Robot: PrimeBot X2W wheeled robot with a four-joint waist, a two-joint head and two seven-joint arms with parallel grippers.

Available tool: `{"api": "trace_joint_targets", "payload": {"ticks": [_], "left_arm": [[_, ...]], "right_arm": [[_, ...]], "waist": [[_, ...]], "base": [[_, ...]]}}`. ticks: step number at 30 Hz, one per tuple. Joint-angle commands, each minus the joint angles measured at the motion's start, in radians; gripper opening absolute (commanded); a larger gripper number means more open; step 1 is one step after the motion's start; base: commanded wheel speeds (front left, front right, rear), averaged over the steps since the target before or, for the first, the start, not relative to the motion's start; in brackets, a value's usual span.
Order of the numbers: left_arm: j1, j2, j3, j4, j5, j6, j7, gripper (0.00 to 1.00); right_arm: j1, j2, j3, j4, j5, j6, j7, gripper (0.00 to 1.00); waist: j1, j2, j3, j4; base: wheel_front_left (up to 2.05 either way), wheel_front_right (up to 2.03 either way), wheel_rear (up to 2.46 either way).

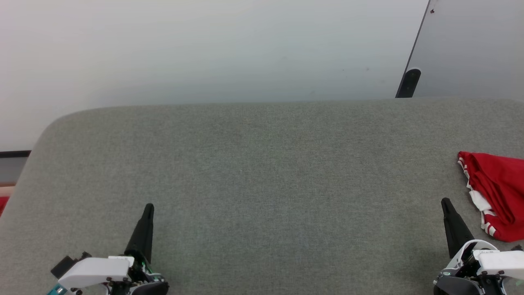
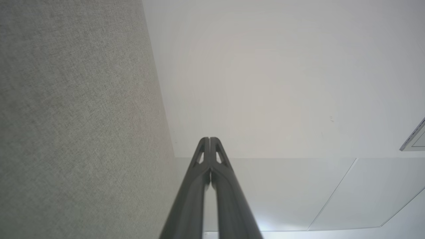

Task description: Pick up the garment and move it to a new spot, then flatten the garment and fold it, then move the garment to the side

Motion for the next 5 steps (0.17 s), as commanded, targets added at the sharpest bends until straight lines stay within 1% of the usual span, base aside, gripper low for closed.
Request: {"api": "trace_joint_targets", "payload": {"ticks": [1,5], "left_arm": [[-0.011,-0.001,0.003,0.001,0.004,-0.006,0.003,0.00],[-0.011,-0.001,0.003,0.001,0.004,-0.006,0.003,0.00]], "right_arm": [[-0.004,0.003,0.004,0.000,0.002,-0.001,0.000,0.00],[-0.004,0.003,0.004,0.000,0.002,-0.001,0.000,0.00]], "waist": [[0.0000,-0.0001,0.000,0.000],[0.0000,-0.0001,0.000,0.000]], "base": [[0.00,0.00,0.00],[0.00,0.00,0.00]]}}
